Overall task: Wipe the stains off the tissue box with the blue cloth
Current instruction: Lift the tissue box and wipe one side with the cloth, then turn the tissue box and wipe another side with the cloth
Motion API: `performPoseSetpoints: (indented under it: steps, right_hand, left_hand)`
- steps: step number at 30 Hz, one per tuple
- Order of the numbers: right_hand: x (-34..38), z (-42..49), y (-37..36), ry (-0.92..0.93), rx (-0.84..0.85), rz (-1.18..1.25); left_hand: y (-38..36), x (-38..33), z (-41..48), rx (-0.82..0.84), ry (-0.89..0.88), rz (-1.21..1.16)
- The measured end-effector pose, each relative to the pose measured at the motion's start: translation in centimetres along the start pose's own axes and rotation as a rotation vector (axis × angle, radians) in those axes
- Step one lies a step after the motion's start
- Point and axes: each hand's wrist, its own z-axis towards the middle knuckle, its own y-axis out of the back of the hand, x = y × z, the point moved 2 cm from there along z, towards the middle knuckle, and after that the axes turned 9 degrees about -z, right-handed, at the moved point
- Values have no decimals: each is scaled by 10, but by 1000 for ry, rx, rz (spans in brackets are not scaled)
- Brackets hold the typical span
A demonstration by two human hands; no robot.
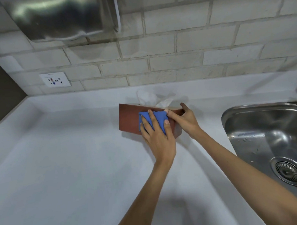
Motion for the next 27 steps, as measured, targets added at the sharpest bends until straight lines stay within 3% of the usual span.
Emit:
performPoseSetpoints:
  steps: [9, 14, 20, 27]
  right_hand:
    - [24, -55, -24, 297, -124, -141]
    - [10, -85, -41, 323, -124, -215]
    - [-9, -121, -69, 414, -179, -180]
    - [-20, -146, -103, 418, -69, -166]
  left_hand:
    - [37, 23, 36, -25, 365, -511]
    - [49, 40, 44, 13, 467, -488]
    - [59, 57, 43, -10, 425, -379]
    - [72, 67, 54, -61, 378, -264]
